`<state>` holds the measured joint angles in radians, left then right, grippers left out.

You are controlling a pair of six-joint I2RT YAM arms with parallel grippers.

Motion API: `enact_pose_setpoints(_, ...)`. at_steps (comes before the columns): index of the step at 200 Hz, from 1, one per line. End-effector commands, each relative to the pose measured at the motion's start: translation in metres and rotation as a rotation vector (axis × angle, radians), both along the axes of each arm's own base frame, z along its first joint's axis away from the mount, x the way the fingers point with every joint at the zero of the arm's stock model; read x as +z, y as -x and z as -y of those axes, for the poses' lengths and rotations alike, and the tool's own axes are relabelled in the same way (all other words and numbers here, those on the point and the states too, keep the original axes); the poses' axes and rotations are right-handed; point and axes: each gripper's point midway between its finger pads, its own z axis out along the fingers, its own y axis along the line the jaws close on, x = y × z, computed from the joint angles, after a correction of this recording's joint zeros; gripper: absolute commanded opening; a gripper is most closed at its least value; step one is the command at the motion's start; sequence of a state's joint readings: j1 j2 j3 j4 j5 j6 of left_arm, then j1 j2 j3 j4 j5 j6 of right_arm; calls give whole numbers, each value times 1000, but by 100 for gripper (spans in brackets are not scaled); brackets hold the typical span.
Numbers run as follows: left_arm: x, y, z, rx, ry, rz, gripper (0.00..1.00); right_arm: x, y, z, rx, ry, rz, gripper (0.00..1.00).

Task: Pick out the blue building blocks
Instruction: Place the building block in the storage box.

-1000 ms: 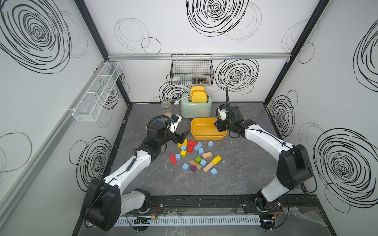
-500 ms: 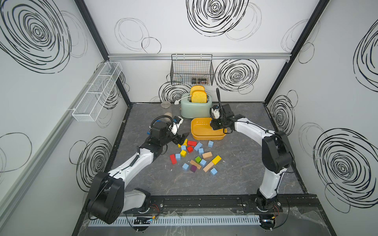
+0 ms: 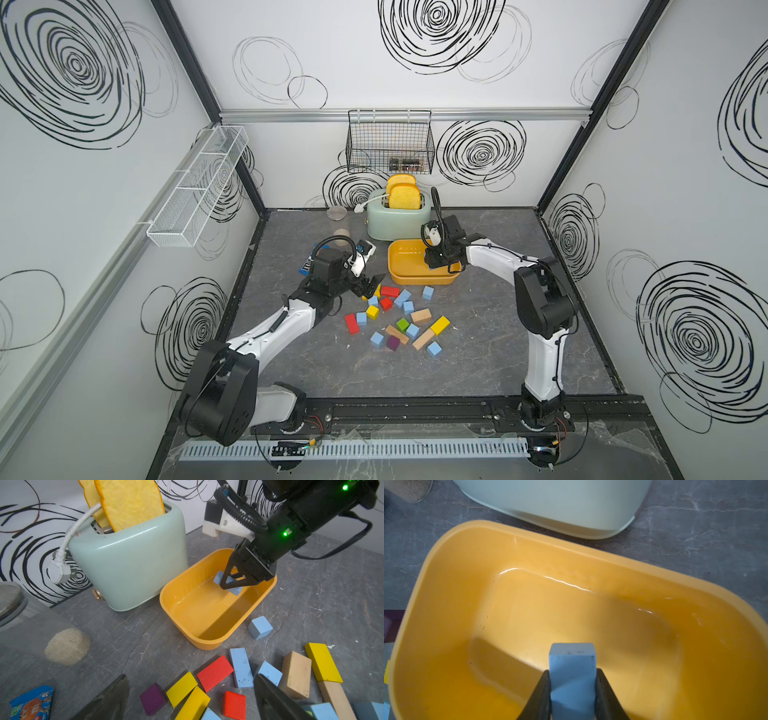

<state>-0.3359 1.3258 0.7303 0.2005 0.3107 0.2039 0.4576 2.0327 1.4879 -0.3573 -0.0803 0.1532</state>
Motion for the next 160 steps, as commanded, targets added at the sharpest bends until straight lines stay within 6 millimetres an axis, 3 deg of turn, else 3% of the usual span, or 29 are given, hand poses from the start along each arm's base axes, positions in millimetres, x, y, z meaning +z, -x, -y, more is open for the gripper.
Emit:
enact_pose_setpoints(1,7,-3,3,-14,-11,37,96,-2,-5,-4,-5,11,1,7)
enact_pose_setpoints(70,9,-2,3,-17,-15,40,96,-20,-8,-6,-4,23,-35,21)
enact_pose_setpoints(160,15,0,5,-26,-10,53,96,-17,-8,-9,7,18,-40,36)
